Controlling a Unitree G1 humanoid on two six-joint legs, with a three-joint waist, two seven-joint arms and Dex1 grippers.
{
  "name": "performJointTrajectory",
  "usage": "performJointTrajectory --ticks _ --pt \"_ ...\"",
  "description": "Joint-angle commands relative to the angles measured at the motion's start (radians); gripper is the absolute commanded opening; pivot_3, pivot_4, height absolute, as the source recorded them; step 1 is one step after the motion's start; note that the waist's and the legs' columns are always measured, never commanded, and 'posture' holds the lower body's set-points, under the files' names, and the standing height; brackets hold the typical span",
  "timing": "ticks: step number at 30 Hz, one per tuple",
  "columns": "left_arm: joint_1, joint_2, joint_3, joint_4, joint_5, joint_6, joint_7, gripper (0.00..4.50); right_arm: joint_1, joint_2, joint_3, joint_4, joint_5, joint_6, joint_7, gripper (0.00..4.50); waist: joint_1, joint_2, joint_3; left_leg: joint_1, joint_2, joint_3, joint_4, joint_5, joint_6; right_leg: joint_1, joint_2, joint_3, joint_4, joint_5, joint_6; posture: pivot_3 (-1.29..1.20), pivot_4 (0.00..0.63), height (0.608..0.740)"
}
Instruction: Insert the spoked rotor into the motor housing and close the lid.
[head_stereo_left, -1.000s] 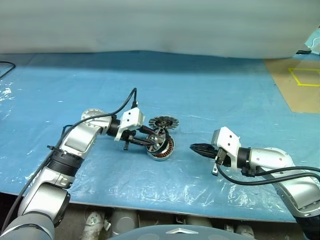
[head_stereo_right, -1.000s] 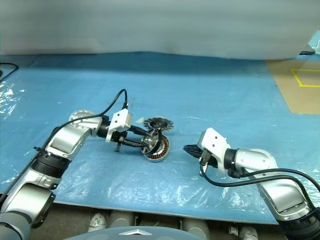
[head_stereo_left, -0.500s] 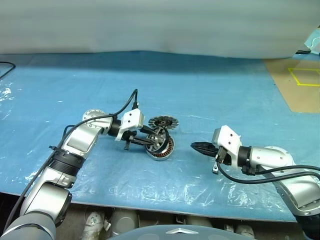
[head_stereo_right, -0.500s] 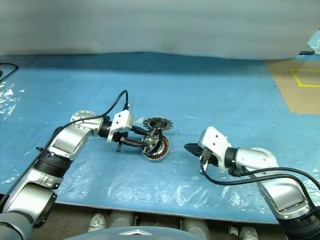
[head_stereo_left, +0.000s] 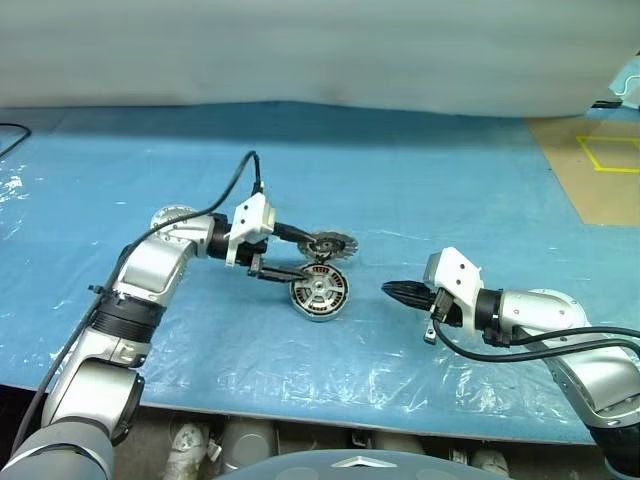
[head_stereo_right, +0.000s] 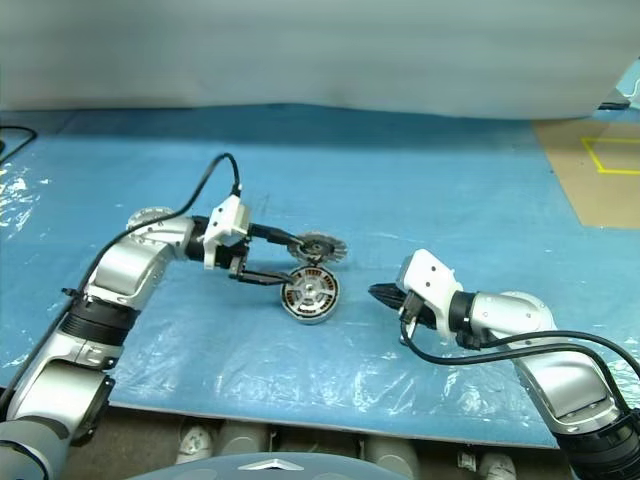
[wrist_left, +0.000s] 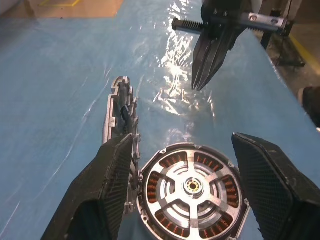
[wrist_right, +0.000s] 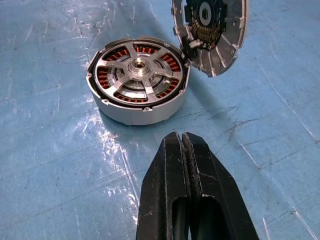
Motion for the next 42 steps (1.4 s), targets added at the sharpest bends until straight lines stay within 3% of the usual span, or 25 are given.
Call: performJointTrajectory --ticks 1,11,24,34,42 --pt "0.05 0.032 0.061 -0.122 -0.104 0.081 -0.004 3.3 -0.034 0.009 -0.018 -0.033 0.043 0.015 0.014 0.0 -0.002 0.0 0.0 0.0 0.0 0.0 0.0 0.0 0.0 0.0 0.0 0.0 0.0 0.0 0.0 0.0 0.15 0.74" --pt "0.294 0.056 0.18 -0.142 -0.136 0.067 0.112 3.3 -0.267 0.146 0.167 0.157 -0.002 0.003 0.065 0.0 -0.017 0.001 -0.001 0.0 0.0 0.0 0.001 0.0 0.0 0.0 0.0 -0.001 0.001 0.0 0.0 0.0 0.15 0.74" --pt "0.385 0.087 0.207 -0.198 -0.156 0.151 0.211 3.3 -0.485 0.329 0.386 0.501 -0.172 -0.176 0.196 0.0 -0.026 0.001 -0.001 -0.001 0.001 0.0 0.001 0.0 0.0 0.0 0.0 -0.001 0.001 0.0 -0.001 0.0 0.15 0.74" --pt "0.391 0.071 0.209 -0.231 -0.198 0.163 0.22 3.3 -0.484 0.362 0.405 0.568 -0.24 -0.202 0.206 0.0 -0.027 0.0 -0.001 0.001 0.001 0.0 0.002 0.0 0.0 0.001 0.0 -0.001 0.002 0.0 -0.001 0.0 0.15 0.74" --pt "0.407 0.081 0.198 -0.218 -0.172 0.107 0.201 3.3 -0.415 0.279 0.186 0.369 -0.044 -0.022 0.227 0.0 -0.024 0.0 -0.001 0.0 0.0 0.0 0.002 0.0 0.0 0.001 0.0 -0.001 0.001 0.0 -0.001 0.0 0.15 0.74"
